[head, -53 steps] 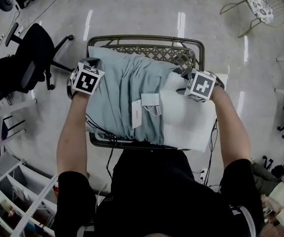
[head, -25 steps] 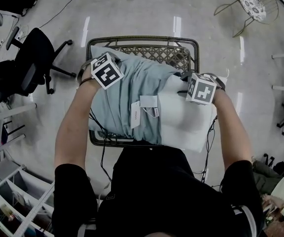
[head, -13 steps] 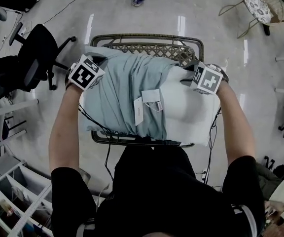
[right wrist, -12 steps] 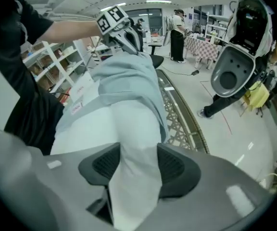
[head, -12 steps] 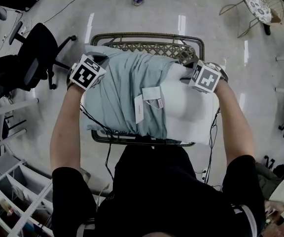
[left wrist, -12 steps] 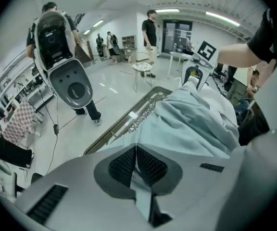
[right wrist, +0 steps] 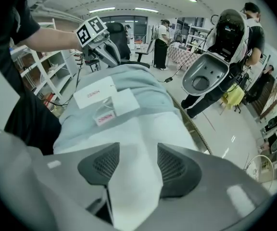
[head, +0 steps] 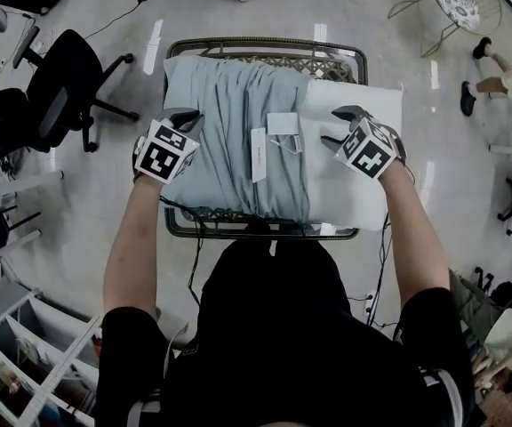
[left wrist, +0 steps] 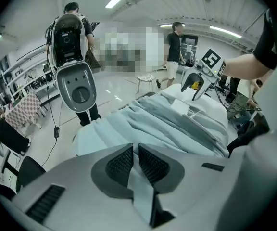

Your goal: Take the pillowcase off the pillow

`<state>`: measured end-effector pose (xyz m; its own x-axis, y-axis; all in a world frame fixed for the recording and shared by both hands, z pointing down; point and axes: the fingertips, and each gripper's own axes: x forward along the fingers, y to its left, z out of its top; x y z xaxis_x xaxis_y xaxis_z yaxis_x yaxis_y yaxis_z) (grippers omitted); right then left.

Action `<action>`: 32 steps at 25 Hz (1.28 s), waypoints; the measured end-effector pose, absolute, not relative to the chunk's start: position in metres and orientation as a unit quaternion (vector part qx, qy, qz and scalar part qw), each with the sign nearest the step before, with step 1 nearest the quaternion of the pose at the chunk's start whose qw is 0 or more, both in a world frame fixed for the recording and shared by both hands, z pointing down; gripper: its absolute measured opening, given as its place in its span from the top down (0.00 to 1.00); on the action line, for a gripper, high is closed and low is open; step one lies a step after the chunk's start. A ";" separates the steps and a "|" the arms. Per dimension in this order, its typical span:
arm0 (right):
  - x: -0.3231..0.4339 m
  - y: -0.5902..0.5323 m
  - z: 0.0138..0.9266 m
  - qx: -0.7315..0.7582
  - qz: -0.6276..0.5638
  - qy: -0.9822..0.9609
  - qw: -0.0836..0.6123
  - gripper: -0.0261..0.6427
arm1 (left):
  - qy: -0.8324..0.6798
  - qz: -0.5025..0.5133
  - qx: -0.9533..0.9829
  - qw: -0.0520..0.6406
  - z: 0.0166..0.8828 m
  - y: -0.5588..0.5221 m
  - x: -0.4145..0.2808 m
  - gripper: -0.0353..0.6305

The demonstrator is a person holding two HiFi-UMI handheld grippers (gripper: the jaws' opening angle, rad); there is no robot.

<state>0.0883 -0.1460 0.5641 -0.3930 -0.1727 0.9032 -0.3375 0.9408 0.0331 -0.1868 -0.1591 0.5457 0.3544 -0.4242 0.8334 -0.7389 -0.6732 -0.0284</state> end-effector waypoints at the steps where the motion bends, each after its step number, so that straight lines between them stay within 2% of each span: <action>1: 0.084 -0.130 0.564 0.152 0.081 -0.832 0.527 0.58 | -0.361 0.434 0.806 0.177 0.546 -0.148 -0.184 0.88; 6: 0.073 -0.053 0.568 0.140 0.105 -0.836 0.521 0.53 | -0.351 0.422 0.819 0.167 0.548 -0.092 -0.171 0.82; 12: 0.081 0.022 0.592 0.124 0.122 -0.824 0.540 0.44 | -0.312 0.453 0.812 0.193 0.577 0.000 -0.157 0.78; 15: 0.092 0.042 0.605 0.127 0.115 -0.815 0.554 0.39 | -0.334 0.455 0.803 0.194 0.586 0.024 -0.157 0.71; 19: 0.100 0.058 0.617 0.144 0.079 -0.810 0.563 0.32 | -0.405 0.447 0.766 0.222 0.587 0.052 -0.183 0.68; 25: 0.106 0.068 0.650 0.162 -0.010 -0.768 0.620 0.16 | -0.488 0.472 0.702 0.216 0.595 0.080 -0.249 0.61; 30: 0.099 0.056 0.673 0.208 0.024 -0.764 0.611 0.17 | -0.476 0.507 0.687 0.211 0.623 0.078 -0.291 0.58; 32: 0.099 0.049 0.675 0.221 0.028 -0.753 0.619 0.23 | -0.465 0.526 0.685 0.196 0.635 0.072 -0.307 0.57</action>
